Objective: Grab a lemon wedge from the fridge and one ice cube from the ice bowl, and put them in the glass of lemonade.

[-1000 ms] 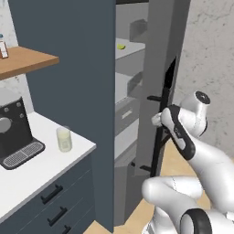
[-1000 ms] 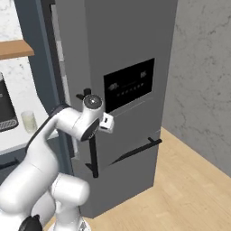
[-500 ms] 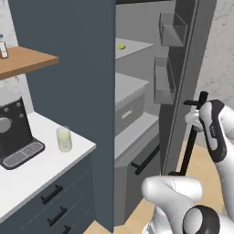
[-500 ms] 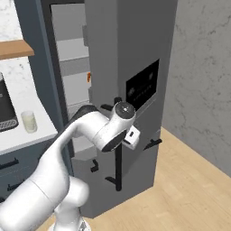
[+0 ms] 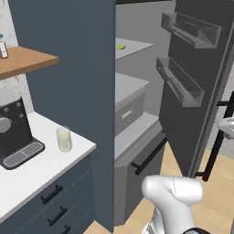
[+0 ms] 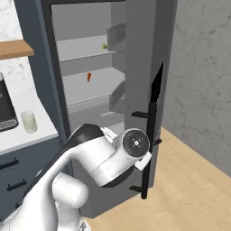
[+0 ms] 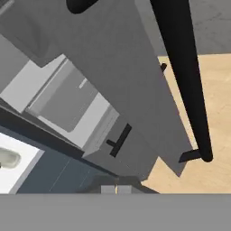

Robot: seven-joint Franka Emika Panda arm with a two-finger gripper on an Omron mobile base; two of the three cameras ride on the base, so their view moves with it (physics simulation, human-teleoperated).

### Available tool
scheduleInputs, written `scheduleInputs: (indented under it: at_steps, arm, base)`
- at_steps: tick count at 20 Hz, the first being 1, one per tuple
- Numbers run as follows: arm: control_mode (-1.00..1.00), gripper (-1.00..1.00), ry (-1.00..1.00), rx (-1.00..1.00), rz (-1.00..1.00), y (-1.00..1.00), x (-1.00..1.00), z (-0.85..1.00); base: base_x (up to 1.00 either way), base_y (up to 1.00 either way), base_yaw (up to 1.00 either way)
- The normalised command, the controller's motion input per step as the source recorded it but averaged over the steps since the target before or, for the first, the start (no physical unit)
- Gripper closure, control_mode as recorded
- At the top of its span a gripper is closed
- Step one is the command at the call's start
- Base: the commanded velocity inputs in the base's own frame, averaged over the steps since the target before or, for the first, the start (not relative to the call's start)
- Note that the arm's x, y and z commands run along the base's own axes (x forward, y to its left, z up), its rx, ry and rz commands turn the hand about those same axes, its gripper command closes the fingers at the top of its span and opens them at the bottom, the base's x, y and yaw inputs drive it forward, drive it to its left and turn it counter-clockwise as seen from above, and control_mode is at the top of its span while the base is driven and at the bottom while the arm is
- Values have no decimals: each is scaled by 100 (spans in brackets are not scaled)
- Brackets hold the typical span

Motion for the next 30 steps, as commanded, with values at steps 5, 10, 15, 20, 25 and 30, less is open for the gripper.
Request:
scheduleInputs:
  at_steps: [5,10,15,20,25,30]
  arm:
    - [-100,100,-9,-5,-6,23,-72,97]
    - [-100,100,0,-25,-9,67,-18,90]
    - [-100,100,13,-38,-21,77,69,24]
    - [-100,100,17,-21,-21,30,81,0]
    - [-100,-100,12,-10,-16,8,57,0]
    - [-100,-100,12,-11,-8,-16,60,0]
  base:
    - [0,0,0]
    - [0,0,0]
    - [0,0,0]
    - [0,0,0]
    - [0,0,0]
    - [0,0,0]
